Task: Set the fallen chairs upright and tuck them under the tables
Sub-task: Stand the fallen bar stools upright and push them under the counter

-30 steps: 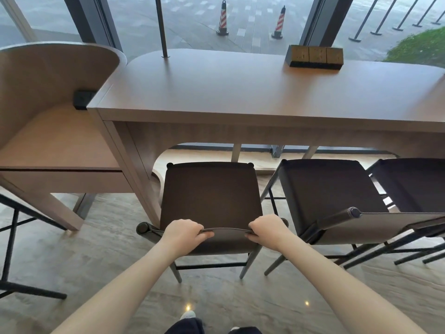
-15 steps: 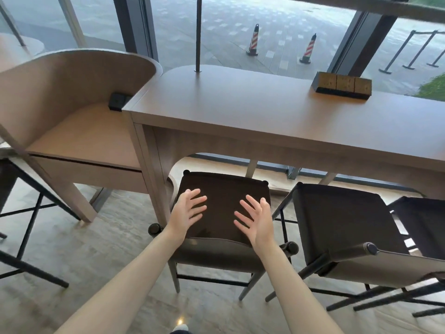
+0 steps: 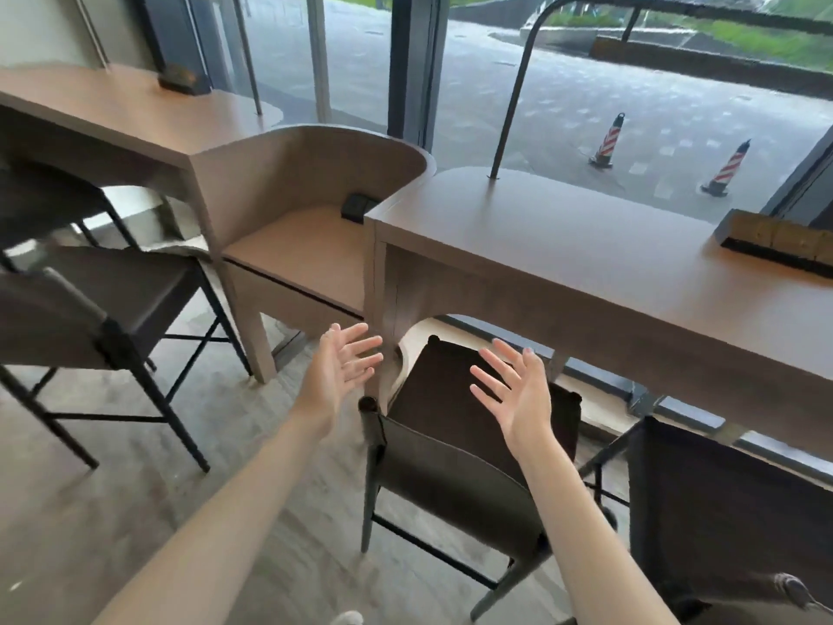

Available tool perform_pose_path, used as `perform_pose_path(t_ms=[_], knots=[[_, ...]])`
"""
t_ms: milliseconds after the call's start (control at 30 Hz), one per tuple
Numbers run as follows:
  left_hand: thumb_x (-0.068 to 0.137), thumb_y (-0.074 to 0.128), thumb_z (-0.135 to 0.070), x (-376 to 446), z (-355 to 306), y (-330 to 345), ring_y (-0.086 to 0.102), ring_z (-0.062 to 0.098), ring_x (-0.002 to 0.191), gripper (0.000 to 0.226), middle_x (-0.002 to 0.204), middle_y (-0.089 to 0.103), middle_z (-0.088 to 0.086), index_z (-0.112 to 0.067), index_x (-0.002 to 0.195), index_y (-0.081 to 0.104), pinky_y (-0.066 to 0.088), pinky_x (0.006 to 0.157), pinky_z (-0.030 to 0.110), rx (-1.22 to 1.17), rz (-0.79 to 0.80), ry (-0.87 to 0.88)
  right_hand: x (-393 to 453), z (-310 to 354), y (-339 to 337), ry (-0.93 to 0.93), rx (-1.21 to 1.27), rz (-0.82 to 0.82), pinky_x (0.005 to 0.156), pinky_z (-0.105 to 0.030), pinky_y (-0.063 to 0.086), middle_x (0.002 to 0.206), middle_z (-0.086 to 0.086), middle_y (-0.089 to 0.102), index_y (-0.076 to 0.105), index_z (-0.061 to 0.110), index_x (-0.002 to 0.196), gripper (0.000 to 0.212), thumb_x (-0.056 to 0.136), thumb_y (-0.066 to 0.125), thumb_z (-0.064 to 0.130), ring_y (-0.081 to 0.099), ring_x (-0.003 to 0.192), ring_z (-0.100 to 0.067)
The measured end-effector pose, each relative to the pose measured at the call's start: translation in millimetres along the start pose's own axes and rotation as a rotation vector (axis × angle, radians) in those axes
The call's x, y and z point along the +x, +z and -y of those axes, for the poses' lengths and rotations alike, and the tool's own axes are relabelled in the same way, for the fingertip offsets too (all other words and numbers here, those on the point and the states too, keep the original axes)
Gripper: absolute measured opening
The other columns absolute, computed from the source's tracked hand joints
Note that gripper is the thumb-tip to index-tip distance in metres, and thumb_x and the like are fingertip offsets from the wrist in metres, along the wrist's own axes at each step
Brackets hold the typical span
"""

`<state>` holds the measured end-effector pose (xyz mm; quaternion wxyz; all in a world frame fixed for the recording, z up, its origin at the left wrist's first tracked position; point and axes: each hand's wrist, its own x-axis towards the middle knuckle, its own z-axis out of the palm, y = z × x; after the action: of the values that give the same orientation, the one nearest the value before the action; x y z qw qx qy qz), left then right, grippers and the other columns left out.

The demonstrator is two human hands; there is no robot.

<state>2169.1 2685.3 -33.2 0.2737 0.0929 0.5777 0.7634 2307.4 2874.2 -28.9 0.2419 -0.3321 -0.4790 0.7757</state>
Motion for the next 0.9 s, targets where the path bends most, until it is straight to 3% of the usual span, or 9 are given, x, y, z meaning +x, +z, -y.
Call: perform_pose_path(t_ms=[167,300,467,667,900], knots=[[0.103,0.023,-0.044,-67.8,-12.4,-73.9,0.063,0.026,0.107,0.047,0.118,0.066,0.008,-0.017,0.122,0.057,0.043,0.100,0.041,-0.108,-0.288,0.070,-18.1,-27.1,66.2,0.119,-0.074,0.239,0.099,-0.046,0.047,0.121,-0.004,0.067,0.065,0.022,0.116,0.036,0.101,0.039,0.041,0.064,0.109,-0.027],[0.102,0.026,-0.041,-139.3,-15.6,-133.4,0.063,0.027,0.097,0.044,0.108,0.068,0.008,-0.017,0.114,0.062,0.044,0.095,0.041,-0.184,-0.589,0.130,-52.1,-61.9,132.0,0.198,-0.174,0.475,0.098,-0.047,0.048,0.120,-0.004,0.067,0.063,0.018,0.122,0.041,0.100,0.038,0.042,0.065,0.107,-0.028],[0.102,0.028,-0.041,-228.6,-15.7,-197.9,0.063,0.025,0.093,0.043,0.109,0.066,0.011,-0.015,0.111,0.062,0.047,0.086,0.036,-0.242,-0.874,0.202,-114.9,-107.1,207.1,0.304,-0.273,0.725,0.097,-0.046,0.049,0.117,-0.007,0.069,0.066,0.017,0.114,0.035,0.100,0.042,0.039,0.064,0.107,-0.032],[0.103,0.028,-0.041,-293.4,-17.5,-246.9,0.064,0.027,0.099,0.045,0.110,0.069,0.009,-0.014,0.117,0.060,0.047,0.093,0.040,-0.256,-1.062,0.280,-162.8,-144.4,262.6,0.341,-0.325,0.887,0.094,-0.046,0.051,0.113,-0.006,0.071,0.062,0.013,0.124,0.037,0.100,0.044,0.035,0.068,0.102,-0.028],[0.103,0.027,-0.042,-299.5,-34.6,-323.0,0.064,0.028,0.102,0.044,0.113,0.068,0.011,-0.017,0.112,0.063,0.047,0.095,0.041,-0.268,-1.090,0.274,-183.7,-183.9,332.6,0.341,-0.359,0.882,0.092,-0.045,0.053,0.108,-0.006,0.073,0.067,0.016,0.113,0.032,0.100,0.044,0.033,0.070,0.098,-0.027]])
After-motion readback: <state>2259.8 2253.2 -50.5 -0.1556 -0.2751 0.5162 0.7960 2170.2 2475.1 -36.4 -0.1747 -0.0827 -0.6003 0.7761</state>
